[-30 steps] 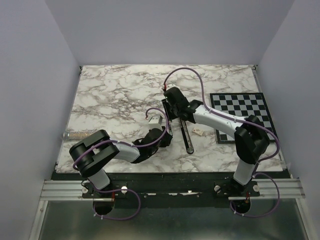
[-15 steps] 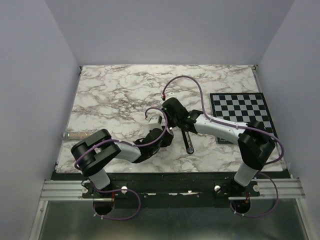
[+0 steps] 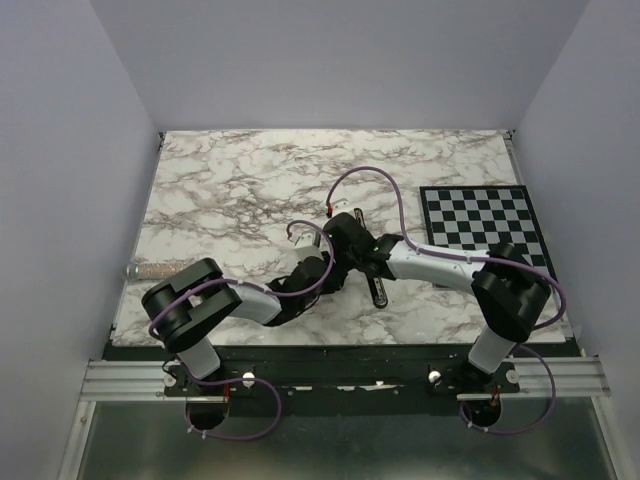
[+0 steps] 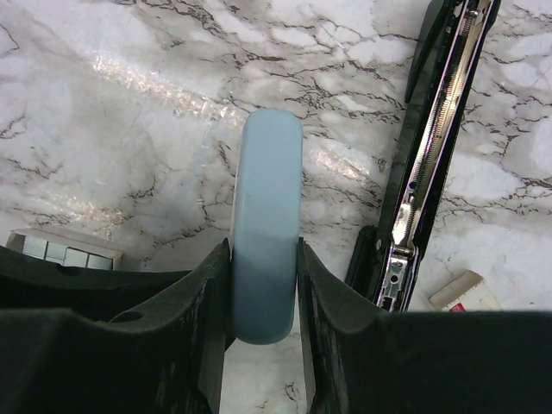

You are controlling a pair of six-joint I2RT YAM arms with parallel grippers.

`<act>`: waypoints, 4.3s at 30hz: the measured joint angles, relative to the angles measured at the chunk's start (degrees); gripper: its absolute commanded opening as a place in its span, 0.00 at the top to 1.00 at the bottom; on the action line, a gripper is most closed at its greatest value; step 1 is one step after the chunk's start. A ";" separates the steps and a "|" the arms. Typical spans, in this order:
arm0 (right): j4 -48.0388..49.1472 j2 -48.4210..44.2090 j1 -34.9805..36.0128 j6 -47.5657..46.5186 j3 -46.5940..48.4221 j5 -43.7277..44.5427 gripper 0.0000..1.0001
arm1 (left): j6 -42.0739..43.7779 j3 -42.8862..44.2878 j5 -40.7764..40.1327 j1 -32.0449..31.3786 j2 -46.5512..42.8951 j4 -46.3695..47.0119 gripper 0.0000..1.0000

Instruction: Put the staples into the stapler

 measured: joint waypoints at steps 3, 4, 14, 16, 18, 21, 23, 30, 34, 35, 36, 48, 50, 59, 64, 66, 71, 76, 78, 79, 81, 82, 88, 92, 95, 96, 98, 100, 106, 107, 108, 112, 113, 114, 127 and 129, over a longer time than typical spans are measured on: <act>0.26 0.00 0.11 0.28 -0.11 0.04 0.98 | -0.26 -0.55 -0.04 0.04 -0.72 0.07 0.61; 0.42 0.00 0.24 0.46 -0.15 0.02 0.98 | -0.35 -0.92 -0.09 0.09 -1.18 0.04 0.60; 0.79 1.14 1.20 -0.15 -0.39 0.17 0.98 | -1.11 -5.64 -0.96 0.50 -9.38 -2.86 0.45; 0.85 1.14 1.29 -0.50 -0.39 0.26 0.96 | -1.29 -6.34 -1.03 0.57 -10.82 -3.08 0.43; 0.85 1.16 1.36 -0.94 -0.39 0.26 0.92 | -1.62 -7.41 -1.01 0.57 -12.68 -3.15 0.39; 0.85 1.16 1.40 -1.49 -0.39 0.26 0.82 | -2.14 -8.94 -1.27 0.57 -15.82 -4.15 0.32; 0.83 1.18 1.40 -1.57 -0.37 0.26 0.73 | -2.12 -10.21 -2.12 0.57 -21.68 -7.23 0.30; -0.52 1.49 1.40 -1.88 0.46 0.17 0.56 | 0.85 -9.31 -9.44 1.07 -43.36 -23.80 0.12; -3.02 1.49 1.42 -1.99 0.85 -0.59 0.48 | 5.88 -3.37 -13.22 3.04 -50.42 -36.28 0.10; -4.17 1.49 1.42 -2.01 0.85 -0.90 0.47 | 7.08 -1.53 -13.75 3.85 -51.19 -38.45 0.09; -5.16 1.49 1.42 -2.03 0.87 -1.22 0.47 | 8.66 0.90 -13.99 4.90 -51.84 -41.22 0.07; -11.30 1.46 1.40 -2.54 1.09 -3.37 0.47 | 28.44 27.85 -7.87 16.72 -42.45 -56.57 0.04; -12.02 1.46 1.40 -3.06 1.68 -3.48 0.47 | 31.21 29.99 -6.67 17.64 -40.81 -57.07 0.04; -13.16 1.81 1.40 -6.03 5.38 -3.67 0.59 | 36.22 25.05 -2.32 23.80 -38.84 -54.90 0.04; -14.10 3.26 1.40 -7.23 6.34 -4.09 0.83 | 36.15 21.84 -0.76 27.39 -38.99 -54.93 0.03; -14.23 3.74 1.40 -7.65 6.36 -4.11 0.87 | 36.15 21.81 -0.70 27.63 -39.30 -54.80 0.03; -14.25 4.59 1.36 -7.96 6.45 -4.13 0.92 | 36.15 21.81 -0.63 27.69 -40.09 -54.10 0.03; -14.27 4.61 1.36 -8.07 6.49 -4.13 0.89 | 36.13 21.81 -0.48 27.74 -40.11 -54.01 0.02; -14.56 4.61 1.36 -8.17 6.75 -4.13 0.88 | 36.13 21.81 -0.48 27.74 -40.11 -54.01 0.02; -14.97 4.61 1.36 -8.39 7.19 -4.22 0.89 | 36.13 21.81 -0.48 27.74 -40.11 -54.01 0.02; -15.93 4.61 1.27 -8.70 8.17 -4.24 0.88 | 36.13 21.81 -0.48 27.74 -40.13 -53.99 0.02; -16.28 4.72 1.20 -8.92 8.94 -4.24 0.88 | 36.13 21.81 -0.48 27.80 -40.17 -53.96 0.02; -15.32 10.01 -0.50 -10.08 17.46 -4.02 0.88 | 36.15 21.64 -0.59 28.11 -40.52 -53.57 0.02; -14.67 15.26 -2.10 -11.06 23.54 -3.85 0.86 | 36.17 21.44 -0.76 28.22 -40.70 -53.18 0.02; -14.23 19.37 -3.02 -11.89 28.44 -3.78 0.78 | 36.20 21.42 -0.92 28.46 -40.70 -53.16 0.02; -14.21 20.72 -3.37 -12.07 30.18 -3.72 0.76 | 36.20 21.42 -0.94 28.48 -40.70 -53.16 0.02; -13.90 22.64 -3.93 -12.39 32.46 -3.74 0.68 | 36.22 21.42 -0.96 28.50 -40.70 -53.13 0.01; -13.90 23.96 -4.35 -12.57 34.07 -3.78 0.61 | 36.24 21.42 -0.94 28.61 -40.70 -53.13 0.01; -13.75 24.57 -5.05 -13.27 35.45 -3.76 0.47 | 36.22 21.38 -0.92 28.85 -40.70 -53.13 0.01; -13.77 24.37 -5.11 -13.29 35.36 -3.82 0.44 | 36.22 21.38 -0.92 28.85 -40.70 -53.13 0.01; -13.73 23.96 -5.16 -13.29 35.12 -3.87 0.43 | 36.22 21.38 -0.90 28.87 -40.70 -53.13 0.01; -13.49 18.49 -5.18 -13.25 30.49 -4.61 0.36 | 36.17 21.38 -0.87 28.87 -40.70 -53.13 0.01; -13.31 16.26 -5.18 -13.18 28.70 -5.01 0.35 | 36.15 21.38 -0.85 28.92 -40.70 -53.13 0.01; -13.22 13.75 -5.18 -13.16 26.71 -5.68 0.34 | 36.15 21.38 -0.83 28.96 -40.72 -53.13 0.01; -11.10 0.94 -0.94 -10.91 10.75 -14.91 0.22 | 35.47 20.57 -1.97 29.64 -43.60 -52.70 0.01; -10.93 2.86 1.11 -10.67 11.50 -14.82 0.22 | 35.15 20.33 -3.10 29.94 -44.65 -52.59 0.01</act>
